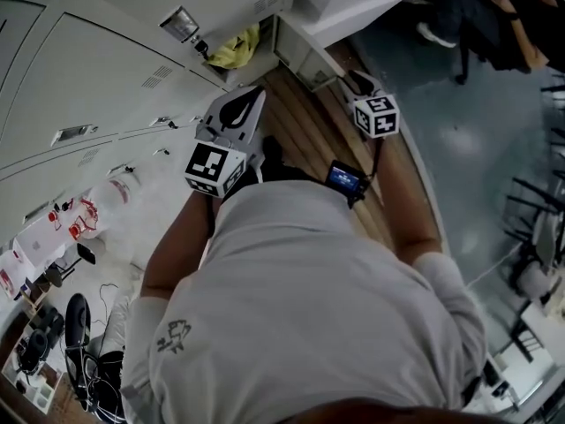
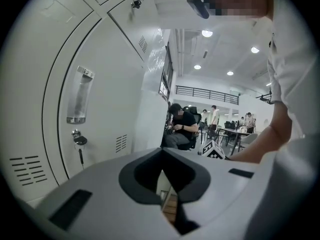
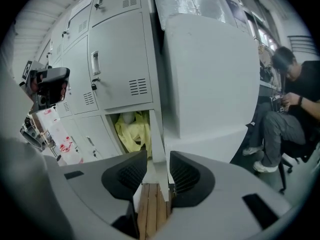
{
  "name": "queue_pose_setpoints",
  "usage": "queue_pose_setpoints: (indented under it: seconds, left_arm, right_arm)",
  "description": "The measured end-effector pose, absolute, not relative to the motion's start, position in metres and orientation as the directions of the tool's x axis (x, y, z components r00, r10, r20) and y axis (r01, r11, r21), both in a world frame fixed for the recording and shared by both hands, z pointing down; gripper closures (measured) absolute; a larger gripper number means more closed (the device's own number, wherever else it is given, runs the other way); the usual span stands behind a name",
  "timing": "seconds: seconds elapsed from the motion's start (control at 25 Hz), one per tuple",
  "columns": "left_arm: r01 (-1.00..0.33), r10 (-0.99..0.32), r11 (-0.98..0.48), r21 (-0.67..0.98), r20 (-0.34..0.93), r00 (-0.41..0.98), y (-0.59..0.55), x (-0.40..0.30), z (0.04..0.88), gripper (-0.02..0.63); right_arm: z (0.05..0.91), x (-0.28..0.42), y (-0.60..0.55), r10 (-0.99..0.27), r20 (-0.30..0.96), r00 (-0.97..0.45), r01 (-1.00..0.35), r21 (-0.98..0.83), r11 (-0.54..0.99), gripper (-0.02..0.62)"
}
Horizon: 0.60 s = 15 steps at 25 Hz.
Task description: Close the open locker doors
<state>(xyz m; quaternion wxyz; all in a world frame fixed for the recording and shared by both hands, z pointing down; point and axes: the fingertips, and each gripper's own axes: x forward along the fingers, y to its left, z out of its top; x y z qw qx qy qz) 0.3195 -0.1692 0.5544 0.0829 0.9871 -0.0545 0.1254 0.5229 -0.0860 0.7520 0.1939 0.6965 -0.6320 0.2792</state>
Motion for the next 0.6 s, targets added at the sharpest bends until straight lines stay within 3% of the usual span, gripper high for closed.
queue_pose_setpoints:
  seconds: [0.6]
  left_arm:
    - [-0.144,-0.102,-0.979,0.144,0.266,0.959,-0.166,0.312,0.555,0.611]
  right_arm:
    - [0.765,0.519,-0.089,-0.760,0.649,0.042,-0.989,-0.079,-0.123,0.474]
